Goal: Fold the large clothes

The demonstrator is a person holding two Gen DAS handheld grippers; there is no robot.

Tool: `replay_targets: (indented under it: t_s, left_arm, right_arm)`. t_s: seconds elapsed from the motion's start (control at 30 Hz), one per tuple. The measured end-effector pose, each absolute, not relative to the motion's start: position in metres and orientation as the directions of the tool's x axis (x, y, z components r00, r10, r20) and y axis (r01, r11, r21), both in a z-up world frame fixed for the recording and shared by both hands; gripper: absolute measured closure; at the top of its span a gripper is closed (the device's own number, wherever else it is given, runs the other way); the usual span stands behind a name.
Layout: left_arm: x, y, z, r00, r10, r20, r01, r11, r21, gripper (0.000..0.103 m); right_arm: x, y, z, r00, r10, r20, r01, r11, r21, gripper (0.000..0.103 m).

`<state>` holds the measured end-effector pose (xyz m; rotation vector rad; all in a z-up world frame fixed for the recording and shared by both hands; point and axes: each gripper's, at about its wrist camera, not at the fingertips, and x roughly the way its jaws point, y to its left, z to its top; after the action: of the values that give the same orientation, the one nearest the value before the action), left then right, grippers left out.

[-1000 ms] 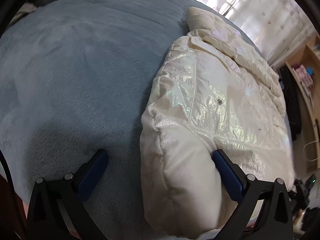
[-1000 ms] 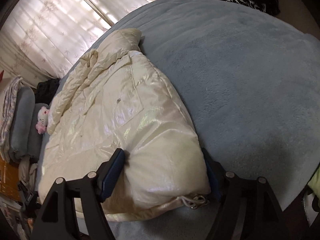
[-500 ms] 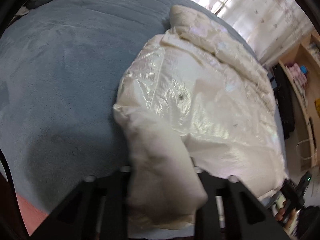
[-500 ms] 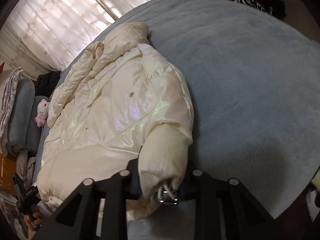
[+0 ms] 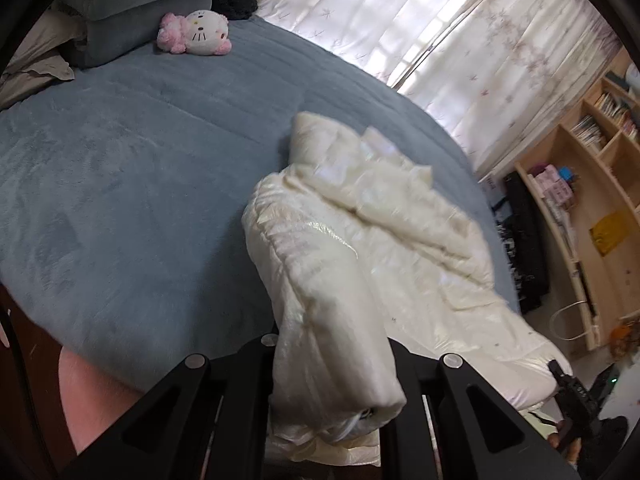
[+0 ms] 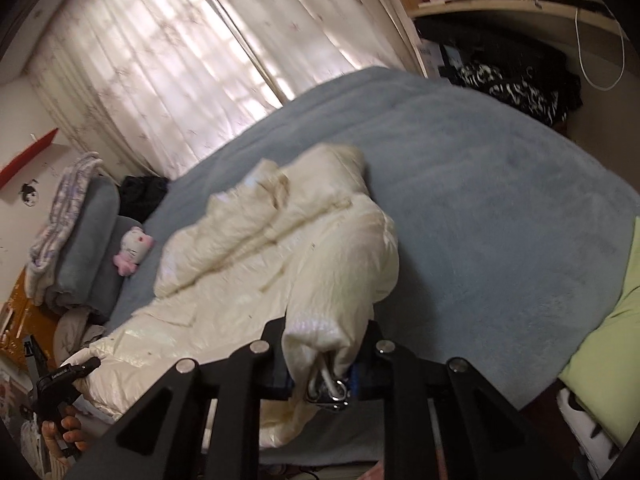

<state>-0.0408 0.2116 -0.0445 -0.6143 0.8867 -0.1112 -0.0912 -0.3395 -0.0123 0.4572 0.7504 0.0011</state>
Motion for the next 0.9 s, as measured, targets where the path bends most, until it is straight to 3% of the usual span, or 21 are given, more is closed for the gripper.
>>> replay_targets:
  t_s: [0.2, 0.37, 0.63, 0.83, 0.9]
  left_arm:
    - [-0.072, 0.232, 0.0, 0.675, -0.397, -0.622, -0.121, 0.772, -0.624, 0.094]
    - [-0.051, 0.239, 0.009, 0.7, -0.423, -0.575, -0.111, 0.731, -0.673, 0.094]
    - [0.057, 0.242, 0.007, 0.725, -0.439, -0.531, -0.133, 0.668, -0.732, 0.093]
    - [0.153, 0.234, -0.012, 0.711, -0.402, -0.577, -0.186, 0.684, -0.706, 0.09]
    - [0.182, 0.23, -0.025, 0.693, -0.392, -0.605, -0.22, 0.684, -0.695, 0.079]
  right_arm:
    - [-0.114, -0.352, 0.031, 0.795, 0.19, -0.577, 0.127, 0.877, 0.464, 0.085]
    - [-0.094, -0.351, 0.044, 0.832, 0.19, -0.521, 0.106, 0.867, 0.486, 0.085]
    - [0.0, -0.364, 0.049, 0.829, 0.177, -0.531, 0.161, 0.833, 0.529, 0.085]
    - [0.103, -0.372, 0.03, 0.803, 0.118, -0.584, 0.225, 0.848, 0.48, 0.083]
    - [0.136, -0.374, 0.015, 0.787, 0.11, -0.607, 0.246, 0.846, 0.472, 0.079]
